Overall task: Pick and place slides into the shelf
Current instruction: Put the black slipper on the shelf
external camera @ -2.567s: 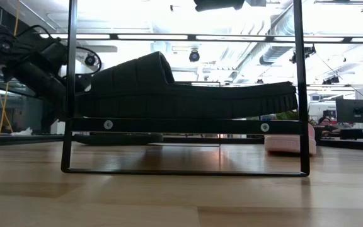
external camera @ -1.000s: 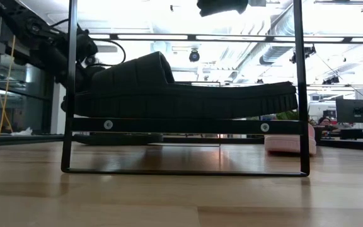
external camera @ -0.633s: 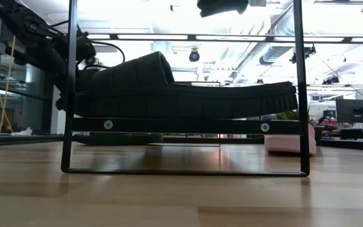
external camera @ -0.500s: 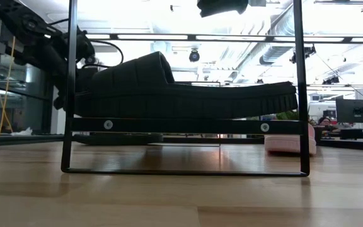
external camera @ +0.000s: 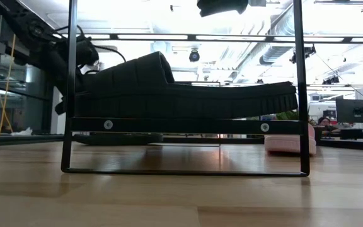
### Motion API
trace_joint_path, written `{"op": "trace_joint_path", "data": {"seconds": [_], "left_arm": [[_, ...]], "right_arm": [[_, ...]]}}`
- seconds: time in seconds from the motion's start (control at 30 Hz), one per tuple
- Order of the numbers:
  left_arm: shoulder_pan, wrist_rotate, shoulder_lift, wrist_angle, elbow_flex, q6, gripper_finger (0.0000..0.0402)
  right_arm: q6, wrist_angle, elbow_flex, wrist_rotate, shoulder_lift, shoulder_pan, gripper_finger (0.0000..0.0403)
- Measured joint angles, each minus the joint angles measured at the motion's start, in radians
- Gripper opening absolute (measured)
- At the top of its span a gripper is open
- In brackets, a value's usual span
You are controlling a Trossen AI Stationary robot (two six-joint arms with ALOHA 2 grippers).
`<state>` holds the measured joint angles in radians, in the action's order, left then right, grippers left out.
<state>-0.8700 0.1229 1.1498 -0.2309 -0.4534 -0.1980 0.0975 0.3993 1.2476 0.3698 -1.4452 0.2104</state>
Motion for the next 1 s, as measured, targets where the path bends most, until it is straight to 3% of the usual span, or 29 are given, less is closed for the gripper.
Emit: {"op": "trace_joint_path", "data": {"seconds": [0.27,0.73,1.0], "left_arm": [[0.0,-0.012,0.071,0.014,0.0,0.0,0.0145],[0.0,0.049,0.073,0.12,0.0,-0.05,0.0145],[0.008,0.053,0.187,0.289,0.007,-0.095,0.0145]], "right_arm": [[0.0,0.0,0.0,0.0,0.0,0.0,0.0142],[0.0,-0.001,0.0,0.0,0.0,0.0,0.0142],[0.0,-0.011,0.0,0.0,0.0,0.0,0.0142]]}}
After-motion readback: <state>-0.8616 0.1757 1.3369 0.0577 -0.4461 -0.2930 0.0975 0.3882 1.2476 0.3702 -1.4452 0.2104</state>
